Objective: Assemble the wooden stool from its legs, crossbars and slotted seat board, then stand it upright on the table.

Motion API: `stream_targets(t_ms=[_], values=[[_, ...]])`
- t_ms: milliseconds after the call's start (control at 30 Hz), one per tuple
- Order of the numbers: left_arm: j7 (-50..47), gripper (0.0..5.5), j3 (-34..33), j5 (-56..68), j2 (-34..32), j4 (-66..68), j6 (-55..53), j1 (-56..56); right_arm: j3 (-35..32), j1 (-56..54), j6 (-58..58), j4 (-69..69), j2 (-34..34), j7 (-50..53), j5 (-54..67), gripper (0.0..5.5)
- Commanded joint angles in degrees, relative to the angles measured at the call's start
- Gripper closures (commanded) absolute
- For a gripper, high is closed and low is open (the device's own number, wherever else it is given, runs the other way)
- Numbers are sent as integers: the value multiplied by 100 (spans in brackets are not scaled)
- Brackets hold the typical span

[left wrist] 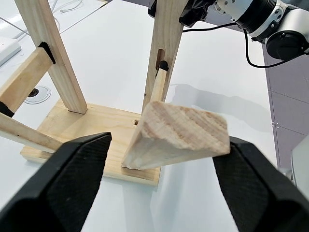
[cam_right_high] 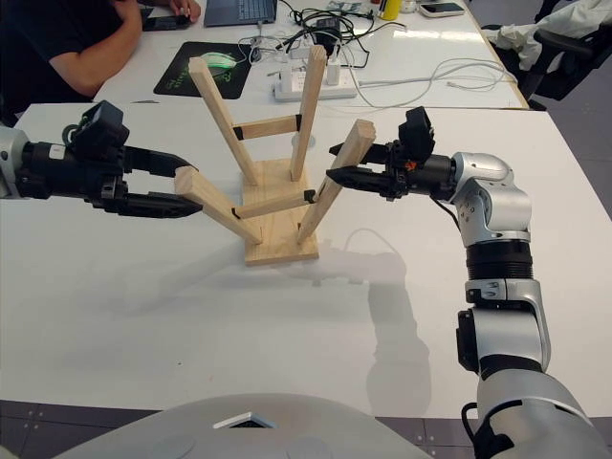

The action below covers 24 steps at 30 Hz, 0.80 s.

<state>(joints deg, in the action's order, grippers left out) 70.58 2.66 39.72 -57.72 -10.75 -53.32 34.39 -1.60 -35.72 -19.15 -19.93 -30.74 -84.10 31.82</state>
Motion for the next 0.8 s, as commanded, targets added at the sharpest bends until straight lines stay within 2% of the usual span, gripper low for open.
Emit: stream_targets(t_ms=[33,433,600,800], values=[[41,182,43,-125,-14,80,58,165,9,-238,63,123,-148,-95,-85,341],[100,182,119,-212,17,174,115,250,-130,-262,385,-8,-203,-9,-181,341],[145,182,304,-643,-67,466,387,400,-179,-71,388,136,-185,70,-130,341],[109,182,434,-1708,-432,1237,1279,429,-244,39,340,230,-194,143,-127,341]])
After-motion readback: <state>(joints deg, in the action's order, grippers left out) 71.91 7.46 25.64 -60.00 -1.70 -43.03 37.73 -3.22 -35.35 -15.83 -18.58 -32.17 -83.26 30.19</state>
